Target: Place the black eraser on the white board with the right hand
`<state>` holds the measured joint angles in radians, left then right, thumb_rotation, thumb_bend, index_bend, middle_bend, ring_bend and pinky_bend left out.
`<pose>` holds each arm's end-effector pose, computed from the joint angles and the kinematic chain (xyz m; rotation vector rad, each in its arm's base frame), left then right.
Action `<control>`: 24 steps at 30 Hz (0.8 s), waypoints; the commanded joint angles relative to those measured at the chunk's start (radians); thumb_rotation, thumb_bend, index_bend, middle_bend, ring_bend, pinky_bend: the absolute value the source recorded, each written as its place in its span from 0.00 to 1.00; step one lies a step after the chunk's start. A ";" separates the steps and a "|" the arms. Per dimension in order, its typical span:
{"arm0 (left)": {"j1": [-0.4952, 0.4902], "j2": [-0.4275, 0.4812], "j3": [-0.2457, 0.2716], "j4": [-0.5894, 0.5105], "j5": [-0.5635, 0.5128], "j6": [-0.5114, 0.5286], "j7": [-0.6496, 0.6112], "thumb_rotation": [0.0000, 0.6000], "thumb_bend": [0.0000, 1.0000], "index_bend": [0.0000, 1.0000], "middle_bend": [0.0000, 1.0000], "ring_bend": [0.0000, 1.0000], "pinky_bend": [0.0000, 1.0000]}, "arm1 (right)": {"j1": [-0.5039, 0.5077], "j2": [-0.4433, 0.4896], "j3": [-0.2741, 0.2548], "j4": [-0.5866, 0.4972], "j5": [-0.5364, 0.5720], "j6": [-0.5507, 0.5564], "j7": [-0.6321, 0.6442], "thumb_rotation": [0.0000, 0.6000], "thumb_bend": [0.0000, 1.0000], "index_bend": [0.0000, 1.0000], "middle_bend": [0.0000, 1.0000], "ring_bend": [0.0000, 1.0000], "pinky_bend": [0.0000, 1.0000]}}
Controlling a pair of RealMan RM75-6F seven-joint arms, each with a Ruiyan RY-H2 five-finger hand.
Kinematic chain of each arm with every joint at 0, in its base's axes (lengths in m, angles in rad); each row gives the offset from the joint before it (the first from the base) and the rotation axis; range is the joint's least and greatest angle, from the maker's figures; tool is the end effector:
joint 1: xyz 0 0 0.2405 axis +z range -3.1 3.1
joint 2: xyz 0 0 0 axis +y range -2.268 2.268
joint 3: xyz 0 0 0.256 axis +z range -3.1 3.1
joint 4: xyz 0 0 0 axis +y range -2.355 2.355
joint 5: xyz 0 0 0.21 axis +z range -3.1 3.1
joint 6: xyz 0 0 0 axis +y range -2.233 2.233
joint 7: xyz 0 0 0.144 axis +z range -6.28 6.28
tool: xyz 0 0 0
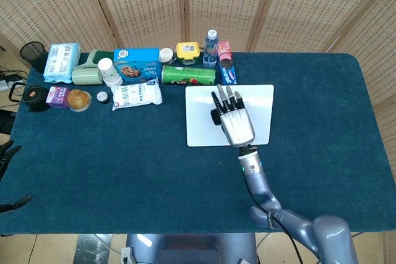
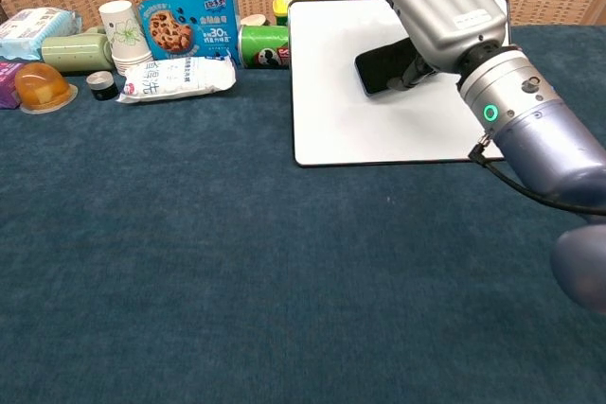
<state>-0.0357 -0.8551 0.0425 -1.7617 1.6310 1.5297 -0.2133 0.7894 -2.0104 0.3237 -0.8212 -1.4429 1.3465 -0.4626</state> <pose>-0.2928 0.1451 0.2128 -1.4464 -1.0112 -0.9678 -0.1120 -0.3749 -0.0456 1.5255 -0.3153 1.0737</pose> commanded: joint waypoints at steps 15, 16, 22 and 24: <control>0.011 -0.010 0.005 -0.003 0.012 0.016 0.030 1.00 0.09 0.00 0.00 0.00 0.06 | -0.391 0.809 -0.204 -0.971 0.086 0.045 0.137 1.00 0.00 0.15 0.10 0.10 0.16; 0.011 -0.011 0.005 -0.005 0.011 0.016 0.036 1.00 0.09 0.00 0.00 0.00 0.06 | -0.416 0.835 -0.214 -0.992 0.092 0.064 0.141 1.00 0.00 0.15 0.09 0.10 0.15; 0.012 -0.015 0.005 -0.012 0.014 0.015 0.072 1.00 0.09 0.00 0.00 0.00 0.06 | -0.561 0.924 -0.281 -0.998 0.067 0.198 0.168 1.00 0.00 0.15 0.09 0.08 0.14; 0.012 -0.016 0.005 -0.015 0.015 0.014 0.080 1.00 0.09 0.00 0.00 0.00 0.06 | -0.599 0.935 -0.302 -0.982 0.052 0.230 0.178 1.00 0.00 0.16 0.09 0.08 0.13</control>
<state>-0.0240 -0.8702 0.0476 -1.7758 1.6452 1.5443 -0.1351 0.2375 -1.1036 0.0584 -1.8107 -1.3794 1.5350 -0.3047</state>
